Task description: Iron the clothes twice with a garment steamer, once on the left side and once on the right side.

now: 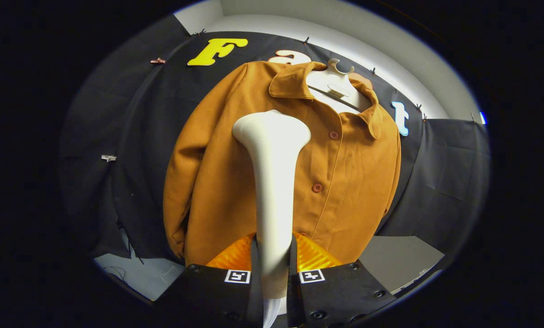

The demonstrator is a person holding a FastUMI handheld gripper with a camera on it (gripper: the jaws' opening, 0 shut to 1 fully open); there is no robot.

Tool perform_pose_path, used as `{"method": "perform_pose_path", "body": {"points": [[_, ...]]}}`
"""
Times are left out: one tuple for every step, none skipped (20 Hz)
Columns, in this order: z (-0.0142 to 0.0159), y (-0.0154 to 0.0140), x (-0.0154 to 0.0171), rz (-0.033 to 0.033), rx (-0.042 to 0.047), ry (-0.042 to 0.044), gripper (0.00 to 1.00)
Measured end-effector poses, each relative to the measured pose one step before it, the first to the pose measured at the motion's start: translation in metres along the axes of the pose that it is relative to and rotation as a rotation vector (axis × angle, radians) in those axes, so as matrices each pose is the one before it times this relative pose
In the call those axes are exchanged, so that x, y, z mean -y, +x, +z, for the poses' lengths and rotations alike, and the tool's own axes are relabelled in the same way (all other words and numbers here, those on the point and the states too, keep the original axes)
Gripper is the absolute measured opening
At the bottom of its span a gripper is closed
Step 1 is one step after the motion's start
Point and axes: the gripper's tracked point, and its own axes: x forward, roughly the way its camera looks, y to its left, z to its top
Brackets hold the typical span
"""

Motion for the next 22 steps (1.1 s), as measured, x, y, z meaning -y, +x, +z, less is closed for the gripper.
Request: {"method": "perform_pose_path", "body": {"points": [[-0.00677,-0.00209,-0.00020,0.00112,-0.00759,-0.00399,0.24],[-0.00770,-0.00140,-0.00060,0.00145,-0.00965,-0.00491,0.24],[-0.00791,-0.00053,-0.00173,0.00178,-0.01005,-0.00278,0.24],[-0.00718,-0.00121,-0.00134,0.00302,-0.01068,-0.00286,0.24],[-0.00869,-0.00014,-0.00117,0.00522,-0.01297,-0.00327,0.24],[-0.00809,-0.00137,-0.00153,0.00464,-0.01233,-0.00206,0.24],[-0.00843,-0.00124,-0.00130,0.00314,-0.01208,-0.00714,0.24],[-0.00832,-0.00109,-0.00074,0.00284,-0.01319,-0.00696,0.24],[-0.00865,-0.00057,-0.00229,0.00351,-0.01280,-0.00388,0.24],[-0.00820,-0.00158,-0.00133,0.00222,-0.01356,-0.00417,0.24],[-0.00814,-0.00069,-0.00137,0.00193,-0.01411,-0.00364,0.24],[-0.00848,-0.00093,-0.00127,0.00439,-0.01297,-0.00512,0.24],[-0.00807,-0.00028,-0.00243,0.00470,-0.01478,-0.00562,0.24],[-0.00848,-0.00095,-0.00139,0.00382,-0.01562,-0.00431,0.24],[-0.00781,-0.00096,-0.00126,0.00152,-0.01667,-0.00300,0.24],[-0.00784,-0.00170,-0.00120,0.00294,-0.01525,0.00125,0.24],[-0.00724,-0.00106,-0.00129,0.00293,-0.01566,0.00133,0.24],[-0.00661,-0.00261,-0.00184,0.00317,-0.01588,0.00029,0.24],[-0.00651,-0.00098,0.00003,0.00304,-0.01605,0.00109,0.24],[-0.00614,-0.00233,-0.00013,0.00399,-0.01558,0.00492,0.24],[-0.00723,-0.00234,-0.00058,0.00465,-0.01775,0.00625,0.24],[-0.00623,-0.00250,0.00043,0.00307,-0.01626,0.00853,0.24]]}}
